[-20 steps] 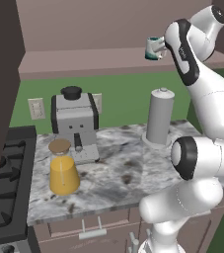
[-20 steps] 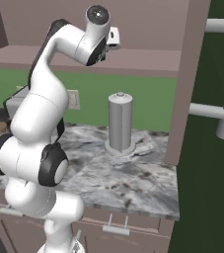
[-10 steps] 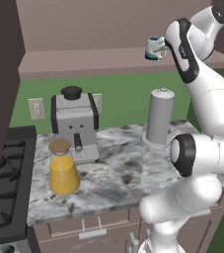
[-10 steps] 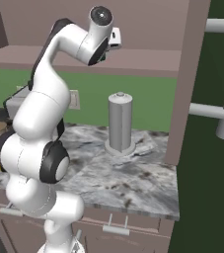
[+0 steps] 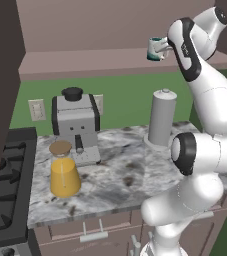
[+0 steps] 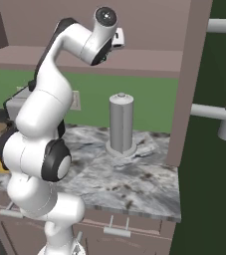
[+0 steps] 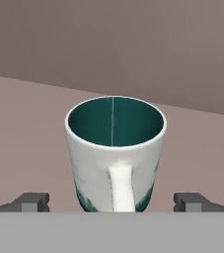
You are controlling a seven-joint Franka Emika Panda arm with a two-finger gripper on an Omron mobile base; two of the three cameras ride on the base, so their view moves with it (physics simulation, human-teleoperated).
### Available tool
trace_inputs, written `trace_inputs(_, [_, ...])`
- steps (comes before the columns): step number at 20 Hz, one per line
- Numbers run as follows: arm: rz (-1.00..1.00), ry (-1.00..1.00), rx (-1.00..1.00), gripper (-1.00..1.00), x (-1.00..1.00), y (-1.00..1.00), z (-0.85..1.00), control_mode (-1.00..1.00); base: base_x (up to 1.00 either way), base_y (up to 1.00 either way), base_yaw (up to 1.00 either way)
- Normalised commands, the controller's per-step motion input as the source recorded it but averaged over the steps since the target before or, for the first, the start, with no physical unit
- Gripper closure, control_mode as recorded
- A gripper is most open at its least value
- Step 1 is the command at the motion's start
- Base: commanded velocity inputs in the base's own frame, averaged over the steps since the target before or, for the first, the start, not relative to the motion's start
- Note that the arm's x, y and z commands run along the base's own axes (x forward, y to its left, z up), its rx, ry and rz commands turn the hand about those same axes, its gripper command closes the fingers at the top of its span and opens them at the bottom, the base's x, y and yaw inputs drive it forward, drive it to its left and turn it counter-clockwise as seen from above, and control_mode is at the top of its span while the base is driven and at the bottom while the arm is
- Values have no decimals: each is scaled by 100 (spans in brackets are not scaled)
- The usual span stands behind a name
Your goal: There is a tray on the dining counter. Grab the cup, mug, and pitcher and place them on the tray. The pitcher may be placed next to the tray if it cannot fit the tray.
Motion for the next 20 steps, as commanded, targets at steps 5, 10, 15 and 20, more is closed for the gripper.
trace_inputs(5, [2, 1, 1, -100, 8, -4, 0, -100, 0, 0, 0])
trace_inputs(10, [2, 2, 0, -100, 8, -2, 0, -100, 0, 0, 0])
trace_inputs(15, [2, 5, 1, -100, 4, 0, 0, -100, 0, 0, 0])
trace_inputs(20, [1, 0, 0, -100, 0, 0, 0, -100, 0, 0, 0])
